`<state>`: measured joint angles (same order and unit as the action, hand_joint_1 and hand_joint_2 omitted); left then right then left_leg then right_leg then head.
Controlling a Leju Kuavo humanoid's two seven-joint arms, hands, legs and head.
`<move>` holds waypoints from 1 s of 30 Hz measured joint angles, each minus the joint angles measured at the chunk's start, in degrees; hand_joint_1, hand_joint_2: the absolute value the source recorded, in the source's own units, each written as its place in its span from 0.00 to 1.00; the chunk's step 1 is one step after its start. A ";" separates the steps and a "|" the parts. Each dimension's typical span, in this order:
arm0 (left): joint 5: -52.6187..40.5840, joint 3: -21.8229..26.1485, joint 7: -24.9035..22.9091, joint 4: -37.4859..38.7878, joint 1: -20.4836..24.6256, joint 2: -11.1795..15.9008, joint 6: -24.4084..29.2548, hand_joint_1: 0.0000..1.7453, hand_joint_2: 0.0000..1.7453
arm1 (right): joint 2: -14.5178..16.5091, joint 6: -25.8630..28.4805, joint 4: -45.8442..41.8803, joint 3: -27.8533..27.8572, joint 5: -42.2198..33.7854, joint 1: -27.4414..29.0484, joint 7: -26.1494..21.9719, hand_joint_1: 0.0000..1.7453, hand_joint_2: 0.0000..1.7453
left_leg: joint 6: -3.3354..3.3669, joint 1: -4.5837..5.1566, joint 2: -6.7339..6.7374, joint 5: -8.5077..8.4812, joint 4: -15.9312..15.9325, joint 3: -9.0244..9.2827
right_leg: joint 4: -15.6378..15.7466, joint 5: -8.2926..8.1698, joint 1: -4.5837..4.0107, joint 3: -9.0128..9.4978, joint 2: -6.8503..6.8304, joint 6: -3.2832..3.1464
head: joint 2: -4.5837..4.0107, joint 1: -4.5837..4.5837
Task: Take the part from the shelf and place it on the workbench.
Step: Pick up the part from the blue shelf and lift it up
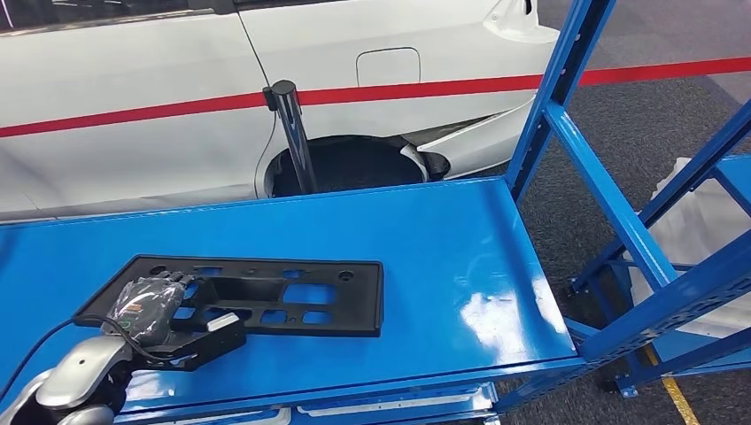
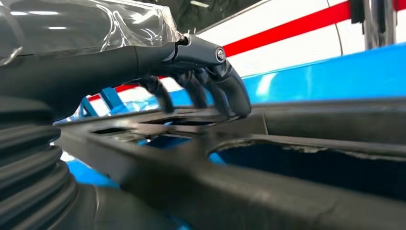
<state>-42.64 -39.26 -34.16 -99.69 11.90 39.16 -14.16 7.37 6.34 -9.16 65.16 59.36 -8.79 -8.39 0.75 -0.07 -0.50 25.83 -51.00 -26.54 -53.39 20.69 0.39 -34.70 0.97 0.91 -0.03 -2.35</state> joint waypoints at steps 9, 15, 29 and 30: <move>6.51 2.31 5.11 0.60 -0.11 -0.01 0.43 1.00 1.00 | 0.00 0.00 0.00 0.01 0.68 -0.14 -0.19 0.00 1.00 | 0.01 0.00 -0.01 0.01 0.01 0.18 | 0.01 0.02 0.00 0.20 -0.03 -0.01 | 0.00 -0.01; 5.33 2.25 6.47 0.60 -0.04 -0.01 2.09 1.00 1.00 | 0.00 0.00 0.00 0.08 0.70 -0.18 -0.69 0.00 1.00 | 0.00 0.01 -0.01 0.00 0.01 0.25 | 0.01 0.01 0.00 0.25 -0.02 -0.01 | 0.01 -0.01; 1.01 5.18 11.23 -1.62 -0.50 -1.16 23.43 1.00 1.00 | -0.02 0.00 0.00 1.46 1.22 -0.16 -1.19 0.00 1.00 | 0.00 0.01 0.01 0.01 -0.01 0.25 | 0.01 0.00 -0.02 0.23 0.02 0.00 | 0.00 -0.01; 1.18 6.00 11.99 -2.72 -0.46 -1.37 26.52 1.00 1.00 | -0.02 0.01 0.00 1.48 1.38 -0.16 -1.30 0.00 1.00 | 0.01 0.02 0.01 0.01 -0.02 0.25 | 0.02 0.00 -0.01 0.24 0.01 0.00 | 0.00 -0.01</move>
<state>-41.46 -33.26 -22.17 -102.42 11.44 37.79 12.36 7.35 6.34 -9.16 66.64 60.73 -8.95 -9.69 0.76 -0.04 -0.49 25.84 -51.02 -26.29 -53.37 20.69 0.39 -34.46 0.98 0.91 -0.03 -2.36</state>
